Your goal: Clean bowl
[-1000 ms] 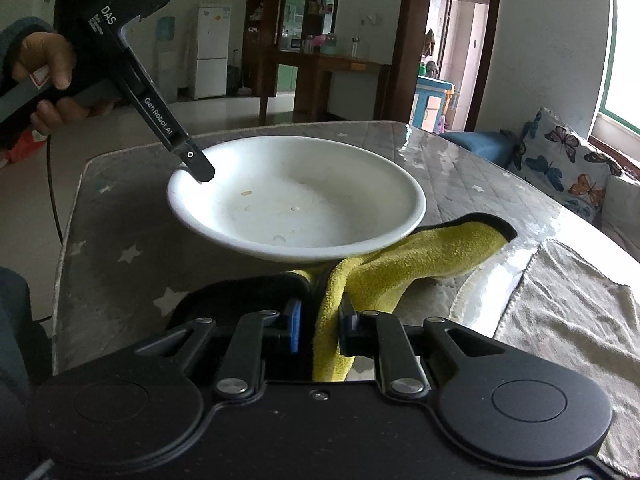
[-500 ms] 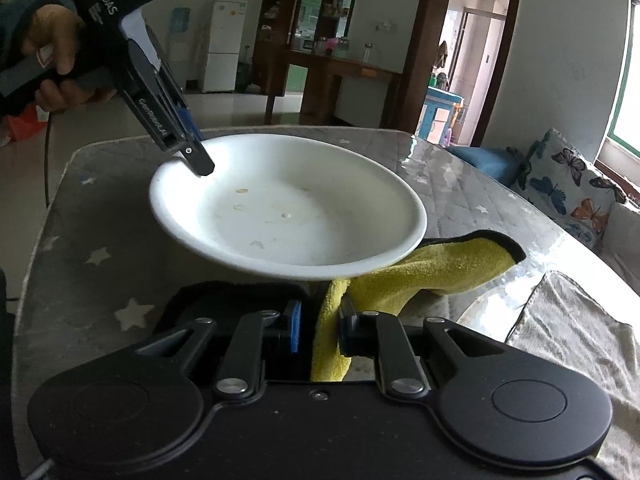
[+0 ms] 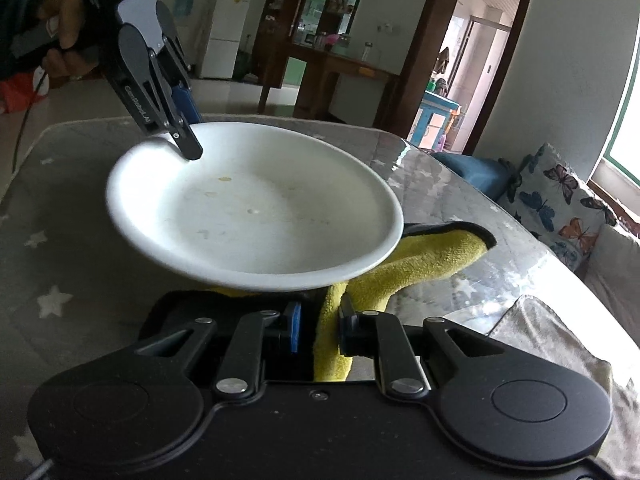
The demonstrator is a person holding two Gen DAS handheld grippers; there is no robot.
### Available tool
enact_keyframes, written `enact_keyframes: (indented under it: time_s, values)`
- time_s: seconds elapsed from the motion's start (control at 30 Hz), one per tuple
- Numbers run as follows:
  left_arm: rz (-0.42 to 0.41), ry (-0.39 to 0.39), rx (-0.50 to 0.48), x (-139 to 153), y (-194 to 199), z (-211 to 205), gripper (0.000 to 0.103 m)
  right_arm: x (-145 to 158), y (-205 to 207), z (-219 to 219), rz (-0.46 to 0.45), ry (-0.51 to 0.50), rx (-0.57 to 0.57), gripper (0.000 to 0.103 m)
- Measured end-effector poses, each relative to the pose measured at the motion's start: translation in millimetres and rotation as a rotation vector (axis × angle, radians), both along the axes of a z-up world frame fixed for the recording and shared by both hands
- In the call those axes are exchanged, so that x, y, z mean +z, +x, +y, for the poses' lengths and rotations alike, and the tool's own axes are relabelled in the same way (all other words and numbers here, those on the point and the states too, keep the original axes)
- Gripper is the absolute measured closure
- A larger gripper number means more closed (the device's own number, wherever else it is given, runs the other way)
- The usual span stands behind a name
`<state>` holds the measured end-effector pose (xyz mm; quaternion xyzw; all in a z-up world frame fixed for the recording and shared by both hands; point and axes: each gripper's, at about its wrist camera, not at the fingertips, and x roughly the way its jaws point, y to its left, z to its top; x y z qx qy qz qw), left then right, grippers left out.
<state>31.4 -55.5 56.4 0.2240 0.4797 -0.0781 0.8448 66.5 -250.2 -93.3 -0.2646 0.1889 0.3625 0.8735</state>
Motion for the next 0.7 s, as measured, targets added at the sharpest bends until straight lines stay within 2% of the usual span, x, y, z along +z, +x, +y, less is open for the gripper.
enact_keyframes:
  time_s: [0.2,0.4,0.7]
  values:
    - [-0.004,0.025,-0.03,-3,9,-4,0.066,-2,14,-2,-0.013,-0.01,-0.011,0.085]
    - [-0.004,0.03,-0.016,-7,14,-7,0.066,-3,29,-1,-0.016,-0.004,-0.033,0.085]
    - [-0.002,0.004,0.015,-4,10,-7,0.066,7,22,-10,0.018,0.051,-0.109,0.089]
